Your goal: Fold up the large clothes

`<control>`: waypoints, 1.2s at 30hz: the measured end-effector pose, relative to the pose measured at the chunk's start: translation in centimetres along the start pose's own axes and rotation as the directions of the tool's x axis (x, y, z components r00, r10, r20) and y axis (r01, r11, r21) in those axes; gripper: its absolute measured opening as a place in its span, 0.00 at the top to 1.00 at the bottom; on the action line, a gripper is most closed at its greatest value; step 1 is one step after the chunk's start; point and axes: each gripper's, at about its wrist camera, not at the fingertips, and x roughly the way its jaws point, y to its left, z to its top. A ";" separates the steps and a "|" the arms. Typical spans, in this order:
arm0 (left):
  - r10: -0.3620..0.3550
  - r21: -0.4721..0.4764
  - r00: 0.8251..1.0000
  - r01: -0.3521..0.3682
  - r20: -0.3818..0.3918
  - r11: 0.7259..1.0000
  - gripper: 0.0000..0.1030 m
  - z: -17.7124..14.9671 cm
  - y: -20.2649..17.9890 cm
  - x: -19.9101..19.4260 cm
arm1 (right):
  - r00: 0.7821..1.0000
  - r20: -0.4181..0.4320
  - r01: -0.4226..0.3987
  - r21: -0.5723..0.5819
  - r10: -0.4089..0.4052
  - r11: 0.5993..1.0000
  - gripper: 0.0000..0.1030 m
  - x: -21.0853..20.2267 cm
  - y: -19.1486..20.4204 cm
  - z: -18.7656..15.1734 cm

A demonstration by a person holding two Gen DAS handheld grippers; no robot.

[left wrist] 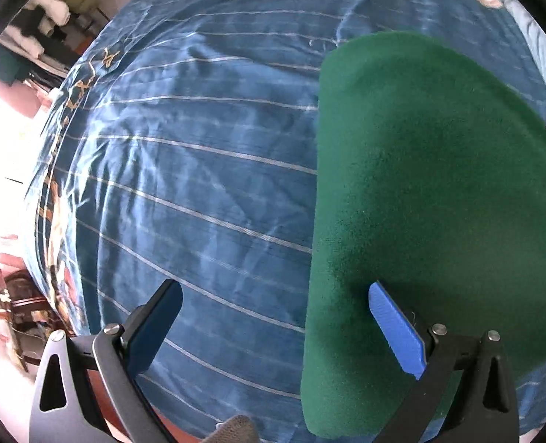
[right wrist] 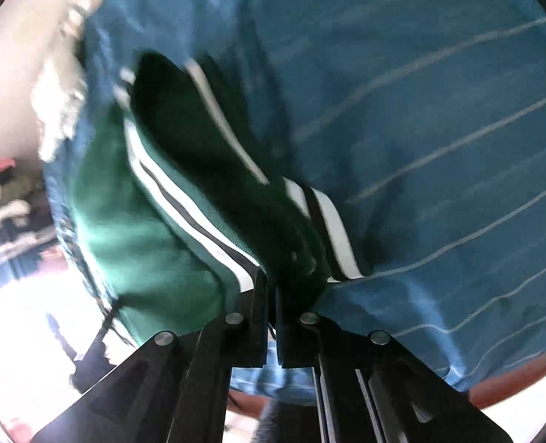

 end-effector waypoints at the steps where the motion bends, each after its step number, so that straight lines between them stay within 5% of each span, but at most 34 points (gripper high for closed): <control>1: 0.000 -0.004 1.000 0.000 -0.005 1.000 0.00 0.1 0.1 0.0 | 1.000 -0.022 0.011 0.007 -0.011 1.000 0.98 1.3 -0.1 0.2; 4: -0.002 -0.020 1.000 0.002 -0.010 1.000 0.00 0.3 0.9 -0.4 | 0.993 -0.114 0.016 -0.015 -0.017 1.000 0.98 3.8 0.9 1.7; 6: -0.001 -0.027 1.000 0.001 0.003 1.000 0.00 0.6 1.3 -1.0 | 0.994 -0.113 0.007 -0.027 -0.010 1.000 0.76 2.5 1.2 2.3; 9: 0.000 -0.035 1.000 0.001 0.031 0.999 0.00 1.2 1.9 -1.6 | 0.998 0.023 -0.063 -0.084 0.065 0.994 0.41 -1.3 2.6 3.3; 10: 0.002 -0.041 0.999 -0.001 0.042 0.999 0.00 1.6 2.1 -1.8 | 0.994 0.038 -0.102 -0.095 0.106 0.990 0.40 -1.7 2.9 3.6; 16: 0.020 -0.078 0.998 -0.016 0.054 0.997 0.00 3.4 2.1 -1.1 | 0.981 0.017 -0.187 -0.194 0.194 0.963 0.45 1.3 6.9 7.2; 17: 0.024 -0.086 0.998 -0.019 0.057 0.996 0.00 3.6 2.2 -1.1 | 0.983 0.009 -0.178 -0.212 0.184 0.961 0.80 2.1 7.8 7.3; 18: 0.025 -0.093 0.998 -0.019 0.059 0.996 0.00 3.8 2.3 -1.0 | 0.982 -0.003 -0.183 -0.230 0.187 0.956 0.97 2.7 8.5 7.6; 25: 0.007 -0.125 0.998 0.001 0.063 0.992 0.00 4.1 2.9 -0.9 | 0.988 0.096 -0.112 -0.128 0.124 0.986 0.98 0.6 5.2 9.7; 28: -0.035 -0.142 0.999 0.040 0.040 0.989 0.00 4.1 3.1 -0.3 | 0.995 0.019 -0.098 -0.142 0.102 0.985 0.97 3.0 4.4 10.1; 31: -0.168 -0.195 0.985 0.173 0.042 0.965 0.00 3.9 3.7 0.5 | 0.992 -0.019 -0.127 -0.202 0.126 0.971 0.75 3.0 6.0 10.4; 33: -0.252 -0.221 0.967 0.256 0.044 0.941 0.00 4.0 3.8 1.3 | 0.990 -0.020 -0.137 -0.250 0.136 0.959 0.25 2.6 6.6 10.3; 36: -0.369 -0.227 0.929 0.367 0.037 0.902 0.00 4.2 3.3 2.8 | 0.989 -0.055 -0.150 -0.313 0.139 0.938 0.15 4.0 6.7 10.2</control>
